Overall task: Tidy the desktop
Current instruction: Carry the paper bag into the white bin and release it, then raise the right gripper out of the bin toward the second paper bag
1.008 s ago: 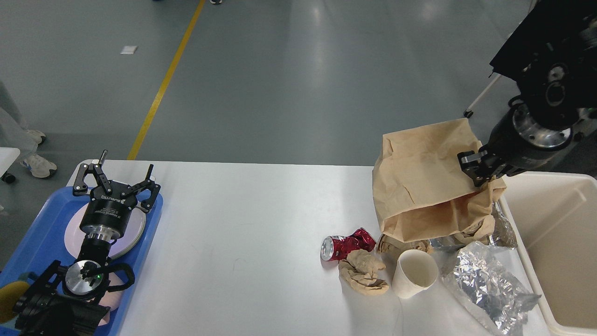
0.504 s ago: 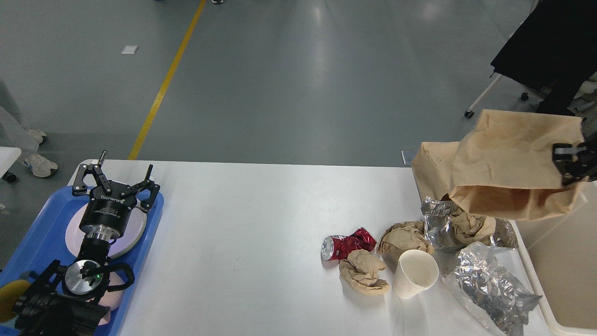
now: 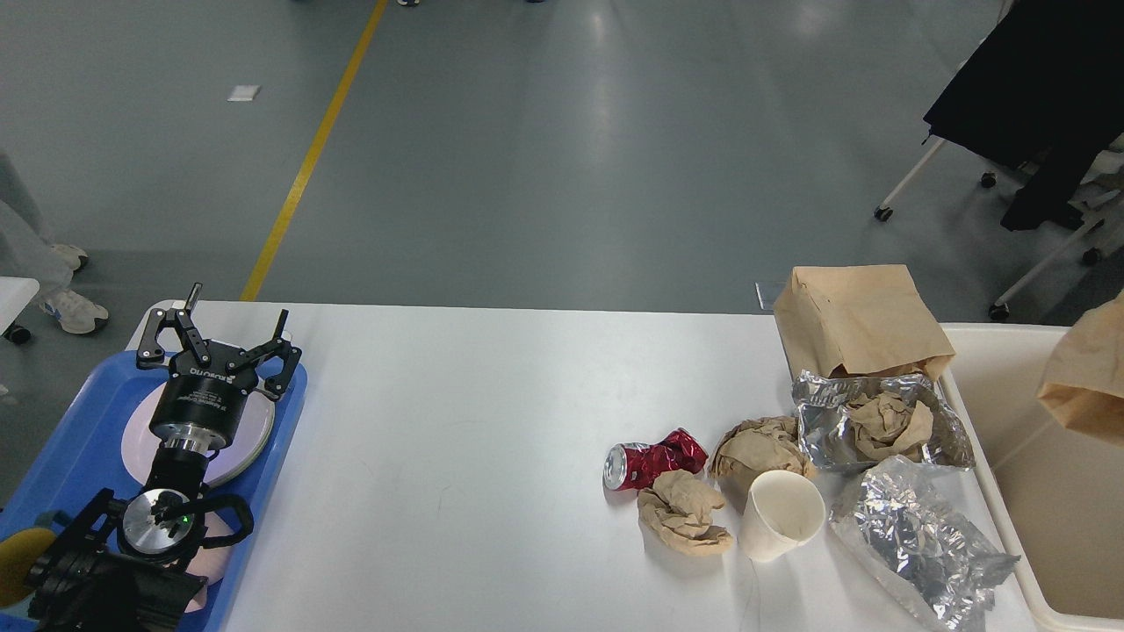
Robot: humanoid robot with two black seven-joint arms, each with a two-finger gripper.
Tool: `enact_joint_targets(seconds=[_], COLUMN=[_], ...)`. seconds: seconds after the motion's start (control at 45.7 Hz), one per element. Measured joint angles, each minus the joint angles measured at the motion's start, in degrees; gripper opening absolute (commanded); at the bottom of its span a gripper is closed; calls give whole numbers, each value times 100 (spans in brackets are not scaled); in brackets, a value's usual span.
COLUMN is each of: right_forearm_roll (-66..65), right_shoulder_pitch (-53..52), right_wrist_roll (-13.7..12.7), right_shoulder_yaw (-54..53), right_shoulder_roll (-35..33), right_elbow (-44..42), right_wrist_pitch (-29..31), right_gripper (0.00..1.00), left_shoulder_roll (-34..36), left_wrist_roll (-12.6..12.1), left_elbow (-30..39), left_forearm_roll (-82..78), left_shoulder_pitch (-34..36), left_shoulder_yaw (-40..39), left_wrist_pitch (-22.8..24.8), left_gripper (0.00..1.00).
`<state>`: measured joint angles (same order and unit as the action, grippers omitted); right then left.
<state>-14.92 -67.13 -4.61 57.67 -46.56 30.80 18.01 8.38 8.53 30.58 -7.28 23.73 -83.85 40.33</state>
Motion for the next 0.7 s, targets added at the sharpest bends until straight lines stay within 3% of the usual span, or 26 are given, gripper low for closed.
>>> enact_joint_targets(seconds=[0.175,0.285,0.46,0.701], right_forearm_roll=[31,81,154,162], right_shoulder_pitch=[1833,2773,3815,4062], right_wrist_roll=[4,4,3,-38], right_shoulder_yaw=[-983,-1301,-1583,-1779], right_shoulder_roll=[605,1258,2305,2638], right_elbow=[-894,-1681,-2952,-3149], right_wrist_pitch=[-1114,-1515,-1674,-1714], right_gripper=[0,0,0,0], left_shoulder_roll=[0,0,0,-2], left_wrist_roll=[0,0,0,0], left_elbow=[0,0,0,0], left_forearm_roll=[0,0,0,0], left_shoulder_pitch=[0,0,0,0], left_shoulder_yaw=[0,0,0,0], left_wrist_pitch=[0,0,0,0], left_gripper=[97,97,97,97])
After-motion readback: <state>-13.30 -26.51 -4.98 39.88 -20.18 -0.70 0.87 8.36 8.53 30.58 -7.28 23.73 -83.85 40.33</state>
